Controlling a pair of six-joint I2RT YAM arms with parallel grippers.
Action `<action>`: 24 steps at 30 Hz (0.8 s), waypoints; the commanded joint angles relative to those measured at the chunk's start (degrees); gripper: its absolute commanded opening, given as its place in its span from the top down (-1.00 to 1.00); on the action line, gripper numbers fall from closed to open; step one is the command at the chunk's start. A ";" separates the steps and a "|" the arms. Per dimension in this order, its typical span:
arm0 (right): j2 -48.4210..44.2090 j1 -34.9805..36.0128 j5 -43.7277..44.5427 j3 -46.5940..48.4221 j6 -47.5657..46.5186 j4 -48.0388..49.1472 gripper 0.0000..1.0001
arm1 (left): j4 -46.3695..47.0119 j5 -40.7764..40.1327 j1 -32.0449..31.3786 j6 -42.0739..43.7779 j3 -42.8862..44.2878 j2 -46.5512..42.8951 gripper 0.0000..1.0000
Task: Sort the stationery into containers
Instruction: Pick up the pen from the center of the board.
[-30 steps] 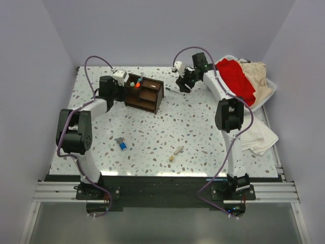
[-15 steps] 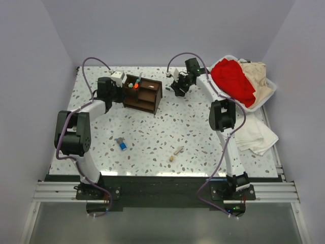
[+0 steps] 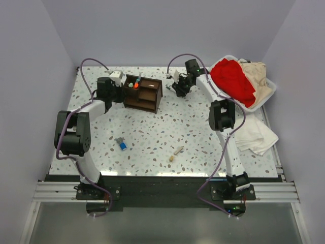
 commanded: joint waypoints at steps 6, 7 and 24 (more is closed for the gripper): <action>-1.49 -0.10 1.92 -2.37 1.63 -1.44 0.30 | 2.36 3.82 -4.11 -13.55 -4.41 -4.66 1.00; -1.57 -0.18 1.74 -2.46 1.63 -1.53 0.33 | 2.54 3.82 -4.38 -13.72 -4.68 -5.10 1.00; -10.97 -3.87 -3.97 -9.67 16.48 1.29 1.00 | 1.92 1.97 -4.82 -11.62 -1.70 -4.49 1.00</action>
